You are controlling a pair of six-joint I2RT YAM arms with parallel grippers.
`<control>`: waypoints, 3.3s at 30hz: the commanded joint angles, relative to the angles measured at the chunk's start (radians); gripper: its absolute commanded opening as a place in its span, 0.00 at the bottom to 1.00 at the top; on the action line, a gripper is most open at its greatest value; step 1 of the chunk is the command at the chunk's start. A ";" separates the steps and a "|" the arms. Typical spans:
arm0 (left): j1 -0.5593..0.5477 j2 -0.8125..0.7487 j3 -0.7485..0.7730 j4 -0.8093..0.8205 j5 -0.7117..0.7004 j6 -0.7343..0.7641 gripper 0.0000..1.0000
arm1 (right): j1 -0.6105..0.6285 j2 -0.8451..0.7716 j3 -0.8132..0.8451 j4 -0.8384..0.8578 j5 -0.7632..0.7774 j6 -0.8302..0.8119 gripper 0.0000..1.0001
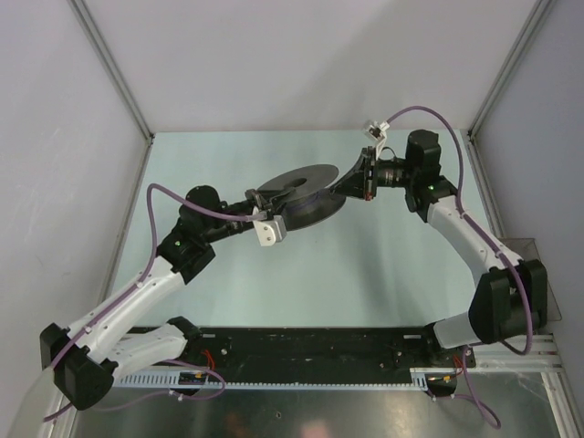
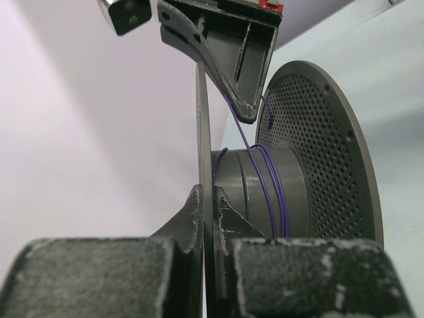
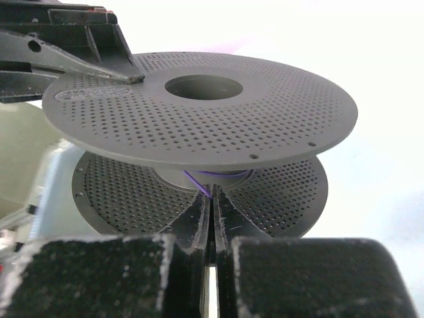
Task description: Wrap the cables
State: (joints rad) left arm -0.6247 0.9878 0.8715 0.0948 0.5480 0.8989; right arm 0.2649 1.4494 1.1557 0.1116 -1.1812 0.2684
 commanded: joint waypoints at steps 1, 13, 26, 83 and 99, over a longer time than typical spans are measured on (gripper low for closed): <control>-0.002 -0.044 0.041 -0.007 -0.037 -0.039 0.00 | -0.114 -0.096 0.009 0.020 0.224 -0.175 0.00; -0.013 0.036 0.106 -0.011 -0.138 -0.146 0.00 | -0.039 -0.232 0.009 -0.159 0.311 -0.465 0.00; -0.012 0.000 0.076 0.025 -0.063 -0.034 0.00 | -0.069 -0.232 0.009 -0.273 0.278 -0.541 0.09; -0.008 0.220 0.512 -0.088 -0.443 -0.741 0.00 | -0.087 -0.363 -0.429 -0.026 0.328 -0.722 0.90; 0.006 0.177 0.625 -0.120 -0.094 -0.827 0.00 | 0.087 -0.382 -0.545 -0.004 0.215 -1.081 0.72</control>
State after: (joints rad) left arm -0.6250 1.1954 1.4055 -0.1093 0.3458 0.1318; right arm 0.3267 1.0786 0.6189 0.0612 -0.9195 -0.7235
